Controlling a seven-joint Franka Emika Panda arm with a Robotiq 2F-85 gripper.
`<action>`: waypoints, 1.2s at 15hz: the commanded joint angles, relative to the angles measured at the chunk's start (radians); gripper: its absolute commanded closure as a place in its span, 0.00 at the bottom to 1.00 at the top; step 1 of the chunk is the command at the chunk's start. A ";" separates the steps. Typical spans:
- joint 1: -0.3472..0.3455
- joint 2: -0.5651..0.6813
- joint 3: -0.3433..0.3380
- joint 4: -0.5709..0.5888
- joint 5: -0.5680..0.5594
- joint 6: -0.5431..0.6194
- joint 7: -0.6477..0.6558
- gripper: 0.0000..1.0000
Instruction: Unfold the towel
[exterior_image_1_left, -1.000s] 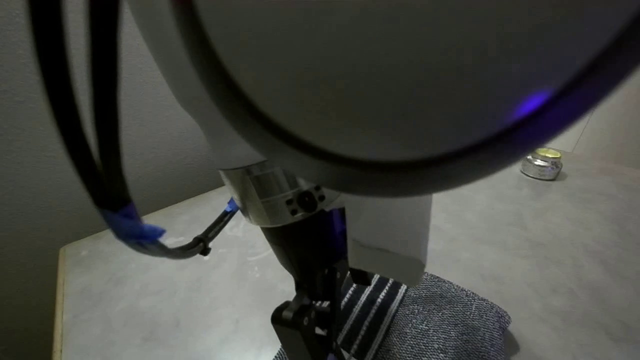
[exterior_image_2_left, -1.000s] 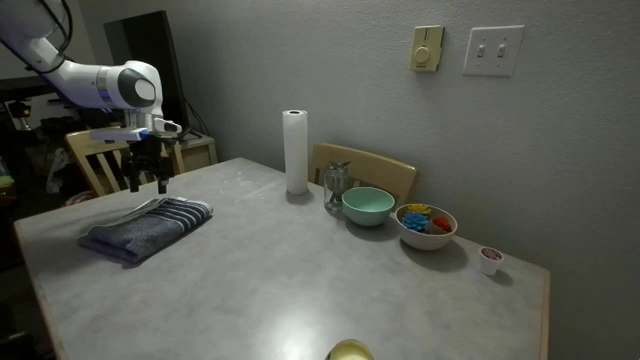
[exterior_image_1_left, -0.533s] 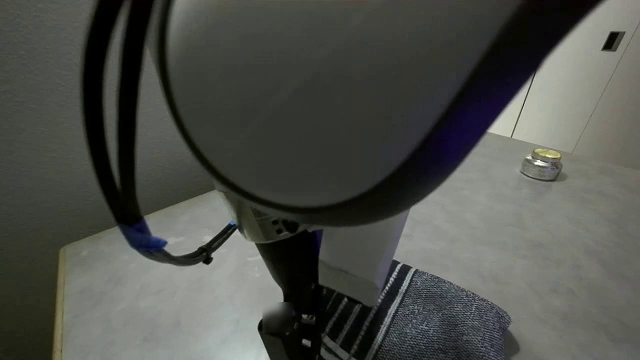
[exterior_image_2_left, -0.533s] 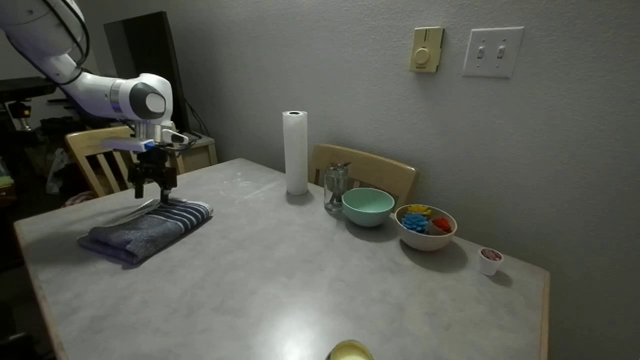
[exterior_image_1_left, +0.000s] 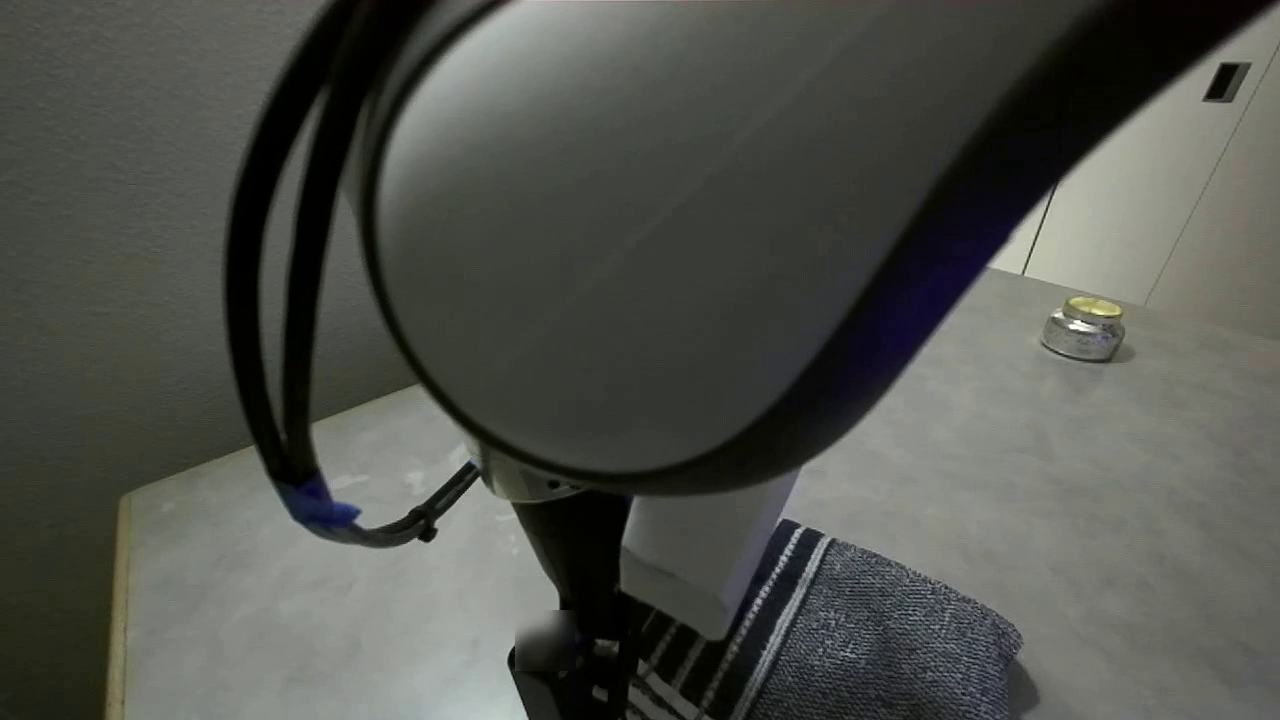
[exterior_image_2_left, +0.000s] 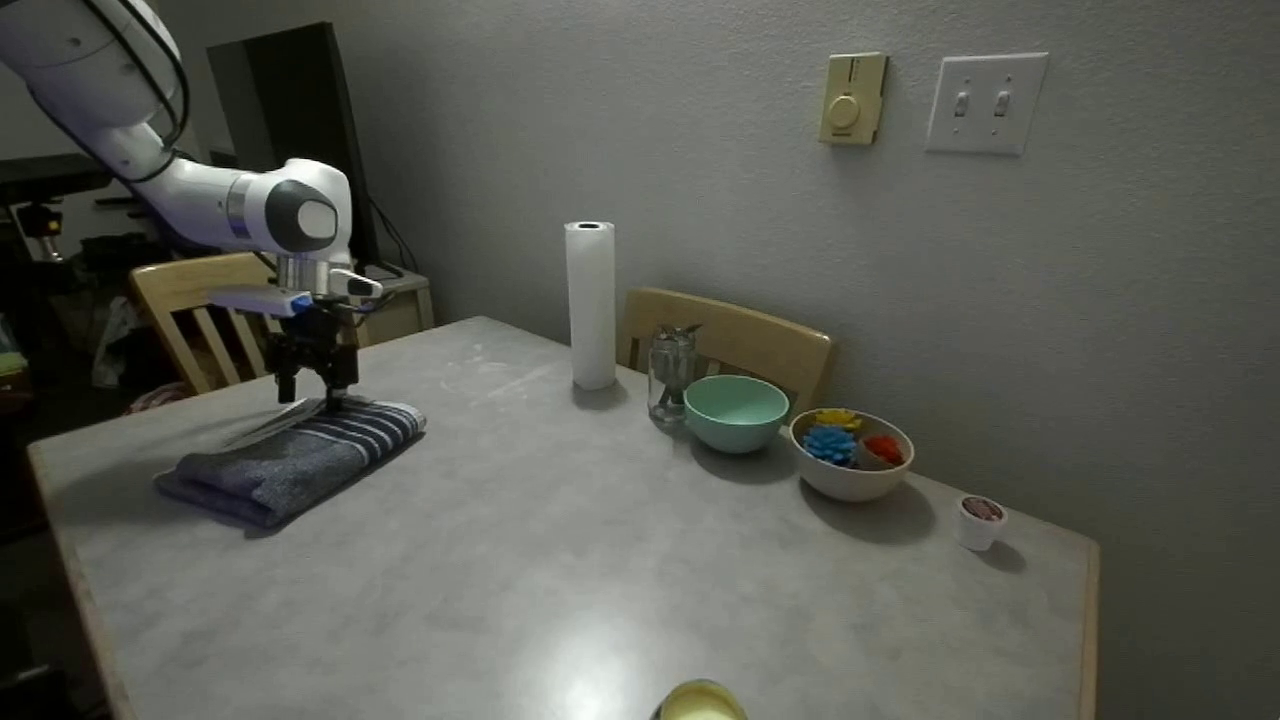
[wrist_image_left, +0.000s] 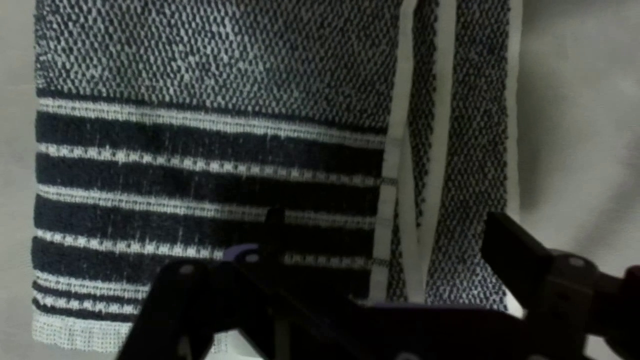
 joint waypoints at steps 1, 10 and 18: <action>0.013 0.004 -0.011 0.002 -0.014 0.011 0.018 0.00; 0.054 0.029 -0.066 -0.013 -0.063 0.108 0.157 0.00; 0.108 0.073 -0.102 0.046 -0.120 0.019 0.222 0.00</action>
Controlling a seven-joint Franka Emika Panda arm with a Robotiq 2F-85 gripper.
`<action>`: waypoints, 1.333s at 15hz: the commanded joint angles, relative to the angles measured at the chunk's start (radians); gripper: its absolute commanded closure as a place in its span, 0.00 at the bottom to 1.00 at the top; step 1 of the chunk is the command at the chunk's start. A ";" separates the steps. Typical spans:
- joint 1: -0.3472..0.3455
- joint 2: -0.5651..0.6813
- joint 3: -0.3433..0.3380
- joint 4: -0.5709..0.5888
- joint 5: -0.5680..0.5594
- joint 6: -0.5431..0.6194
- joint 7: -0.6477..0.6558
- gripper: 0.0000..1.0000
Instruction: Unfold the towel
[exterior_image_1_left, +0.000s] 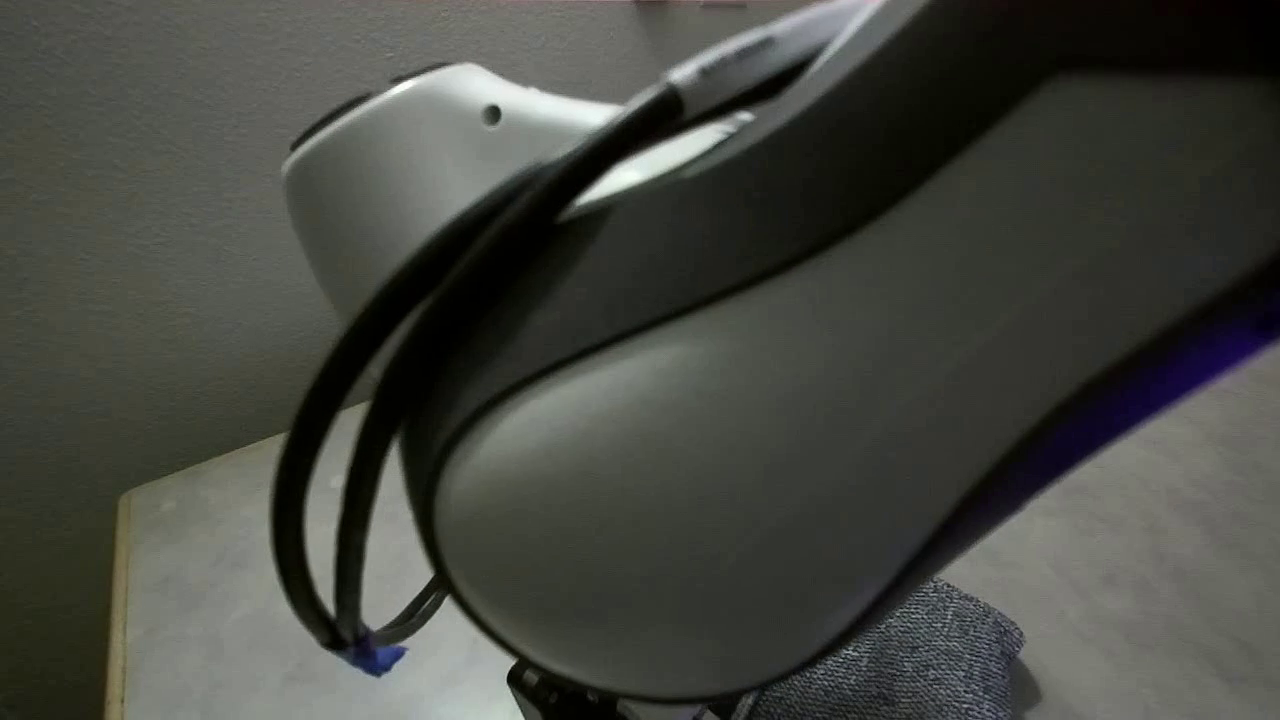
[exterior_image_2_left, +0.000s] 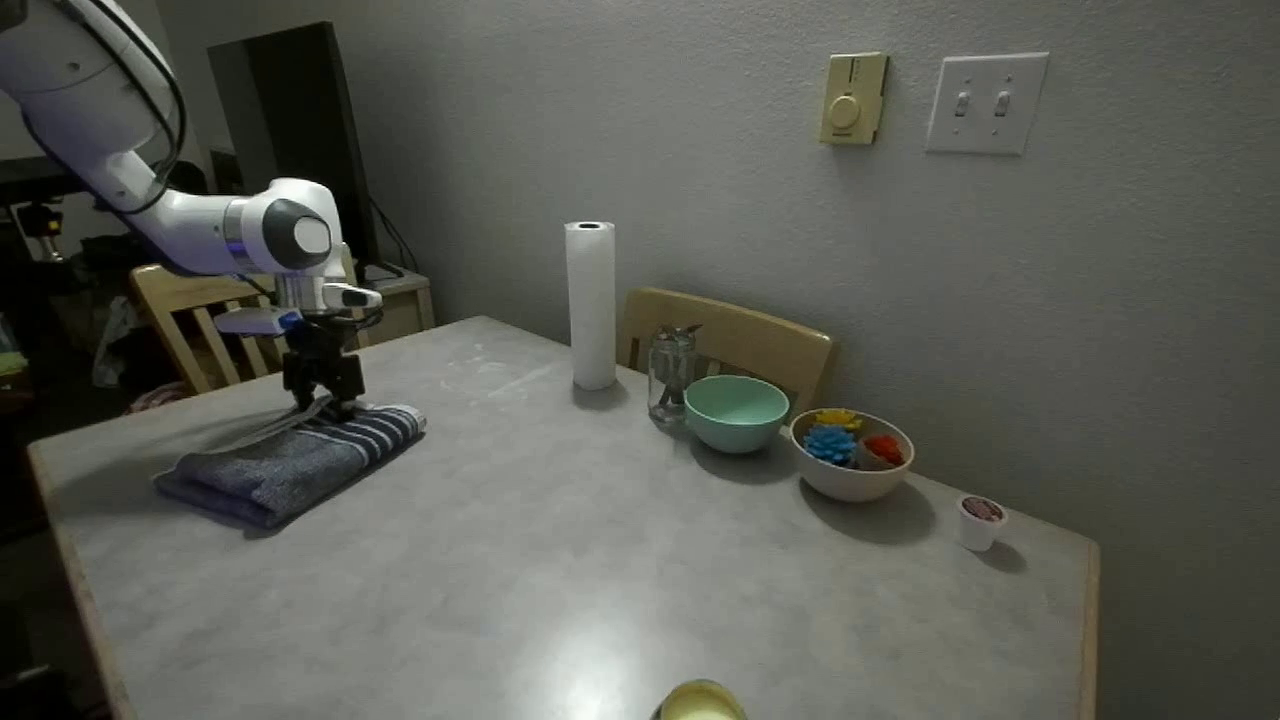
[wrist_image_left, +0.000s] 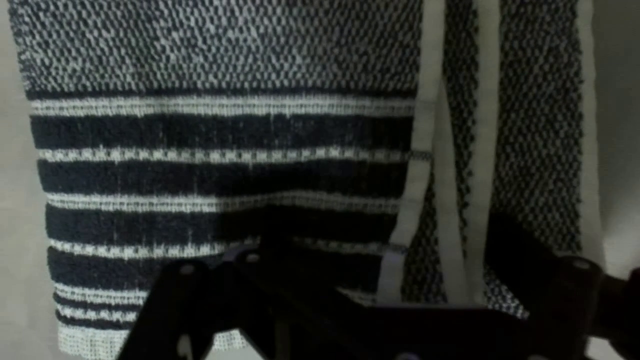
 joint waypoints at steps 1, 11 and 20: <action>0.029 0.027 -0.029 0.038 -0.035 -0.056 0.035 0.00; -0.006 -0.058 -0.102 -0.082 -0.053 -0.059 0.110 0.00; -0.027 -0.134 -0.070 -0.161 -0.011 -0.066 0.201 0.00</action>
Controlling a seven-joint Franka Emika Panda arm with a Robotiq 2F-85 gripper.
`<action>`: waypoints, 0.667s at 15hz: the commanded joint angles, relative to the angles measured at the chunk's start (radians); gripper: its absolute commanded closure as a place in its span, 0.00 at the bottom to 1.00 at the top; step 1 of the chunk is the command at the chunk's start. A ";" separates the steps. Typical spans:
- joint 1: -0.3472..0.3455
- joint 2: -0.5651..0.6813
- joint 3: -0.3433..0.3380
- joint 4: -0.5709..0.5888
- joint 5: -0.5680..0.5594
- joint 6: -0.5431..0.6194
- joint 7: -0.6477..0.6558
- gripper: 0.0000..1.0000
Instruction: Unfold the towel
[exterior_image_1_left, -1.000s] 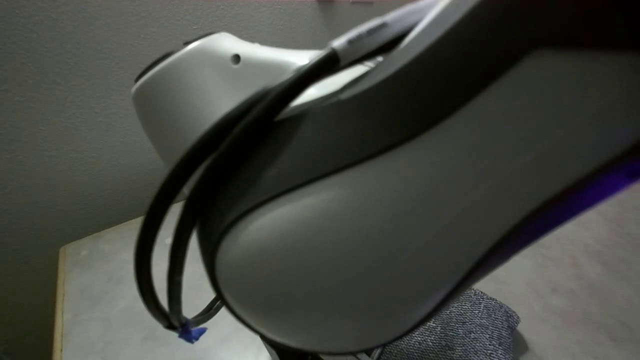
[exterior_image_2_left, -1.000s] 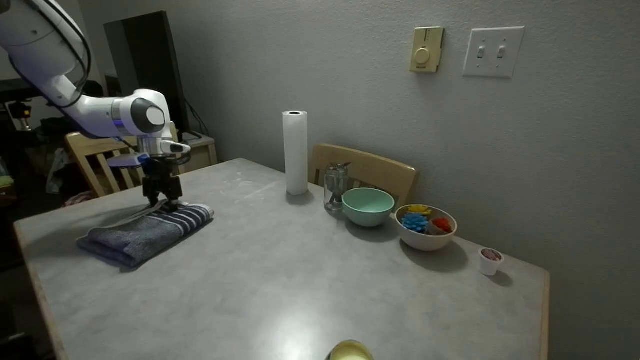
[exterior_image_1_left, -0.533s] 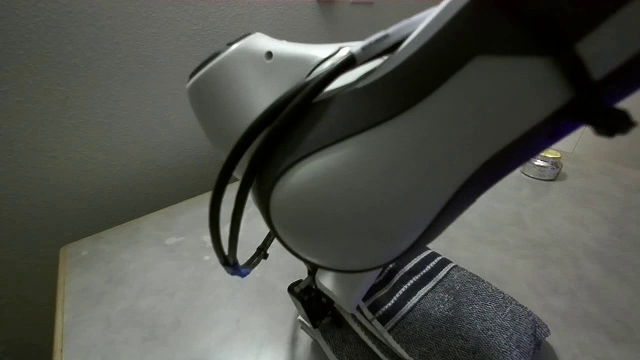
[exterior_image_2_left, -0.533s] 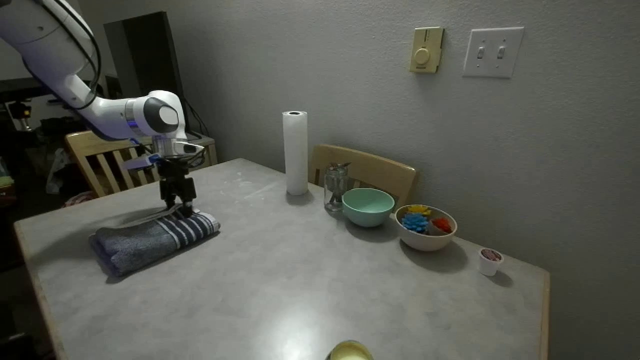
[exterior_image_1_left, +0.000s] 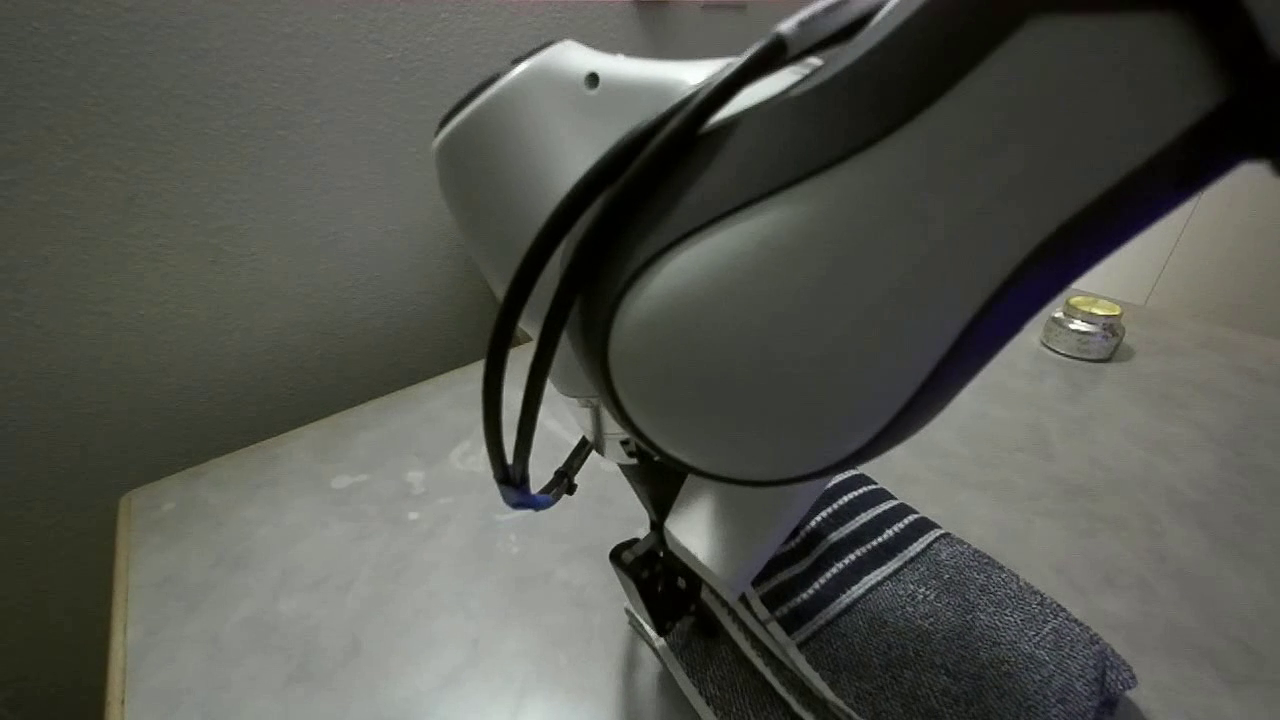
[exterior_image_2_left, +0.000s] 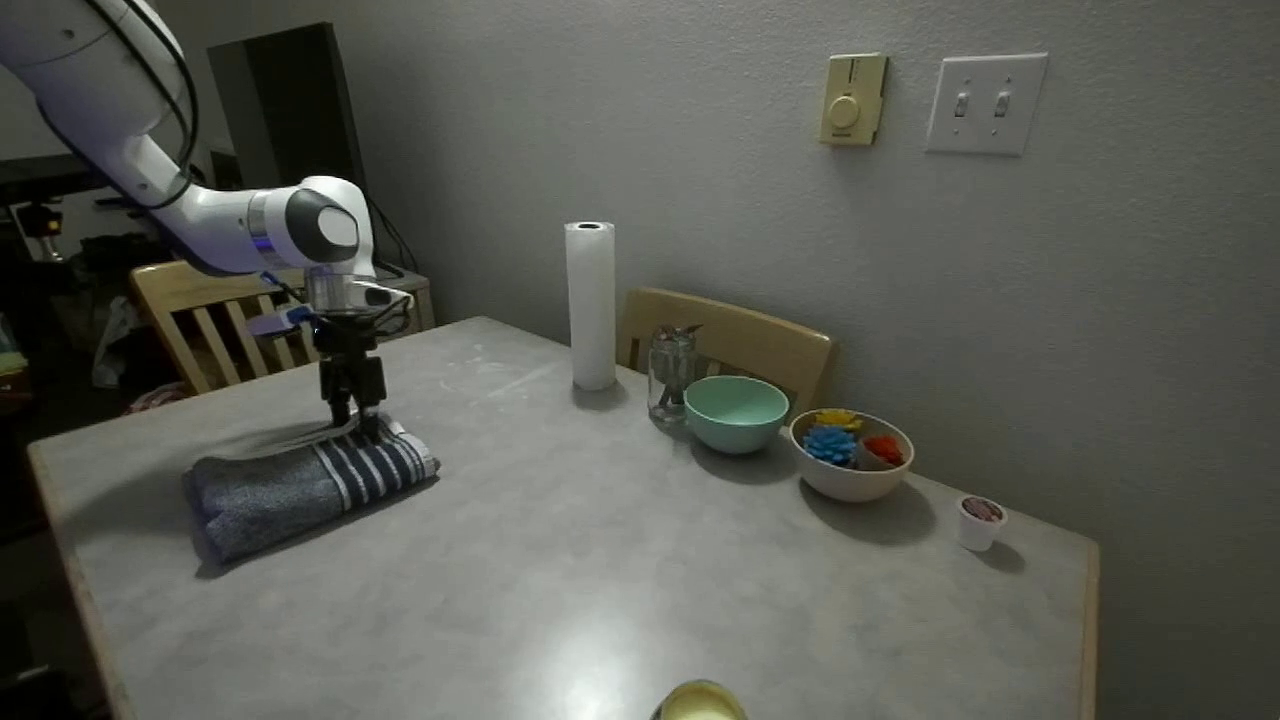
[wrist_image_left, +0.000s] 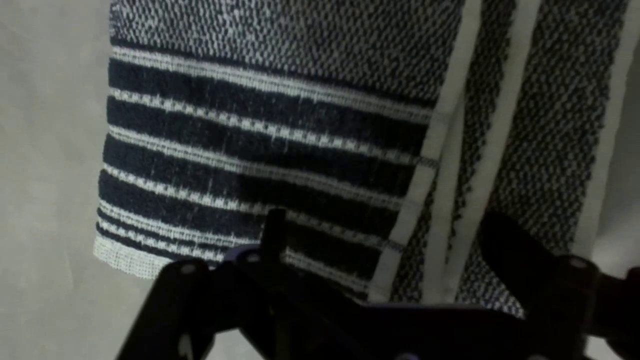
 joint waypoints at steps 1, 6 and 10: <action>-0.004 -0.070 0.018 -0.077 0.003 -0.002 0.091 0.00; -0.001 -0.100 0.023 -0.127 -0.023 0.023 0.202 0.00; -0.009 -0.106 0.024 -0.169 -0.039 0.039 0.257 0.00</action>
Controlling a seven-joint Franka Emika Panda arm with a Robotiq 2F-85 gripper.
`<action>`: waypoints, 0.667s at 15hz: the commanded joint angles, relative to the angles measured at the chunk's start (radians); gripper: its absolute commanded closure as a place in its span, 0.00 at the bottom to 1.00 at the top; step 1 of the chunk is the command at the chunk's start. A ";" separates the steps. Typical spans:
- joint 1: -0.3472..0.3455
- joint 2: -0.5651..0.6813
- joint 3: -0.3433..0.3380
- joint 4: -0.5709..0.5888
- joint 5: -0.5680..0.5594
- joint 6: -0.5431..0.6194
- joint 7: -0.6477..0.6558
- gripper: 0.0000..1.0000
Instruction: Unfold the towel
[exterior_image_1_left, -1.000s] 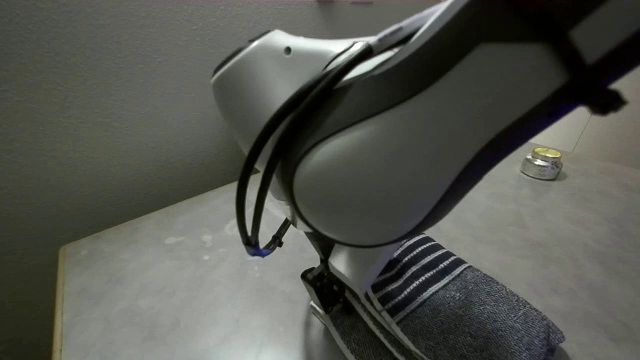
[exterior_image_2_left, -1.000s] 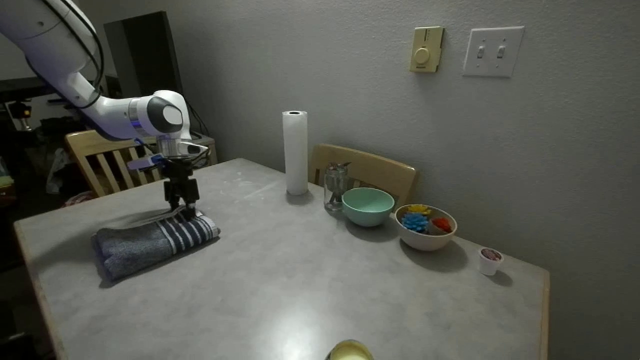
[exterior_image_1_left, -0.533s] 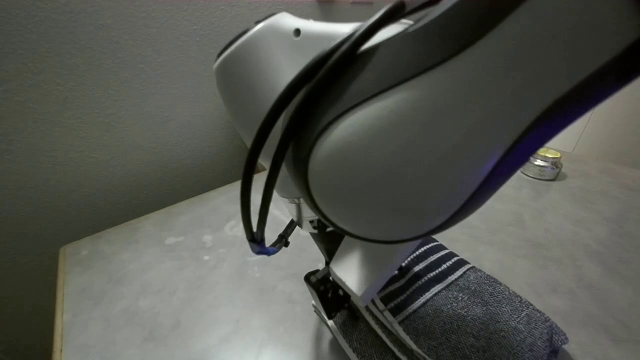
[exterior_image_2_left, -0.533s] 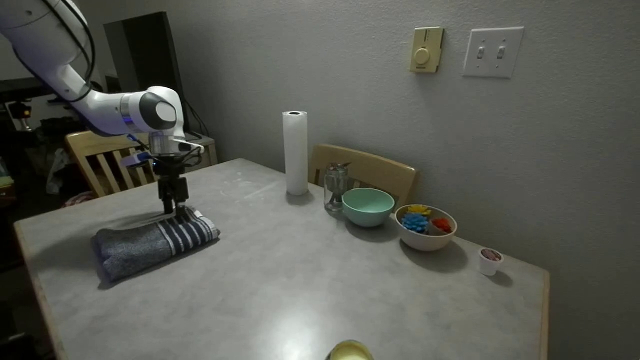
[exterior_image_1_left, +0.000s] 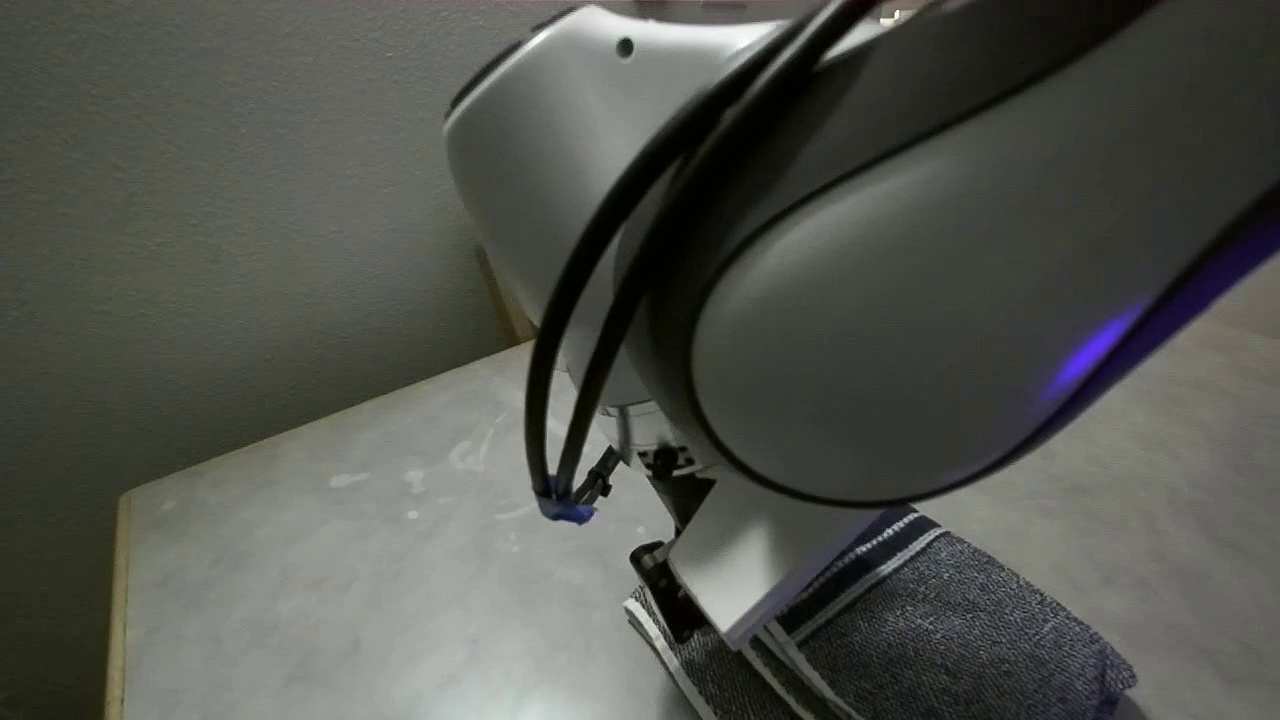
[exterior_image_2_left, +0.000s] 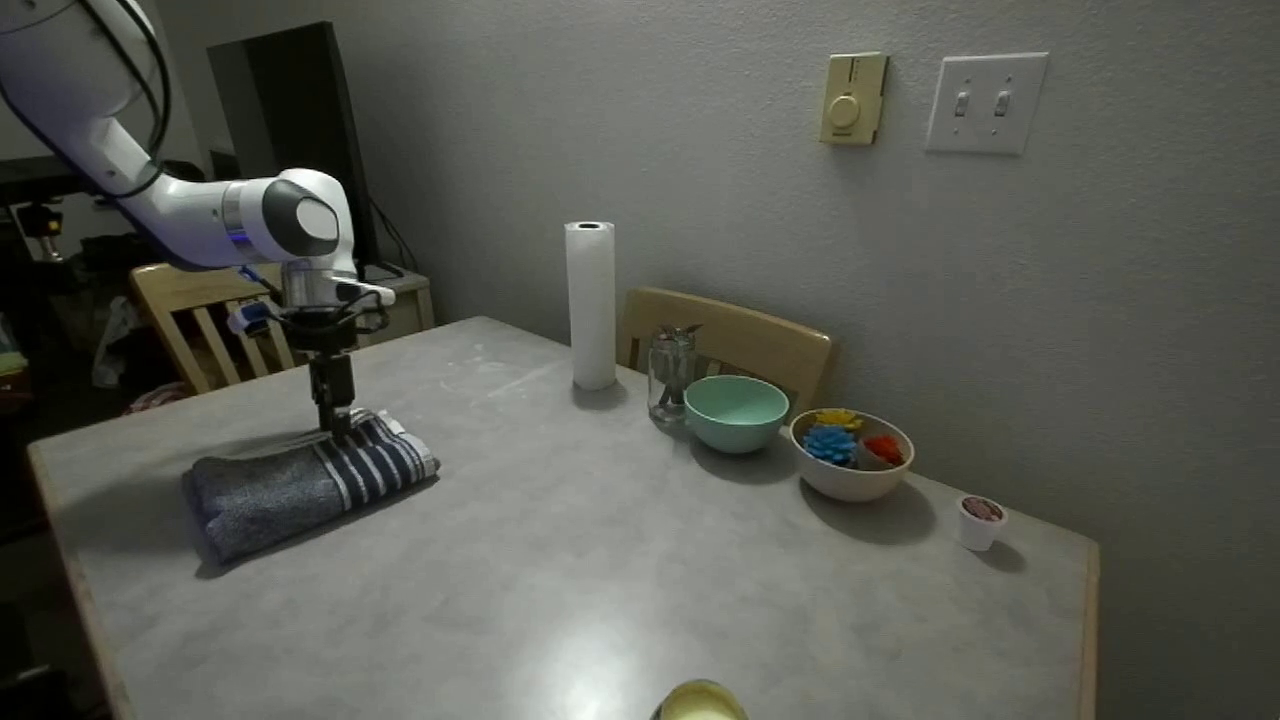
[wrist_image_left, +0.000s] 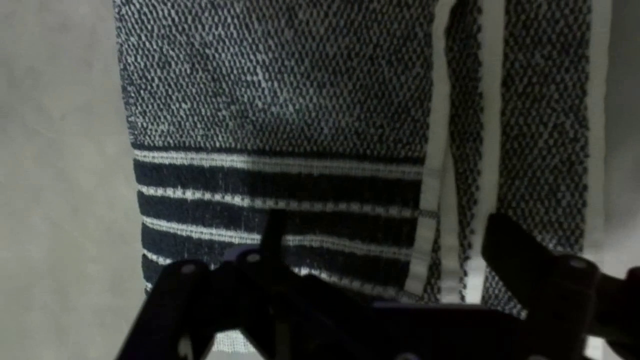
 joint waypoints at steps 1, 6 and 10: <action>-0.017 -0.037 0.011 -0.081 -0.020 0.036 0.046 0.00; -0.019 -0.030 0.016 -0.092 -0.022 0.046 0.057 0.00; -0.005 -0.037 0.021 -0.075 -0.041 0.031 0.053 0.00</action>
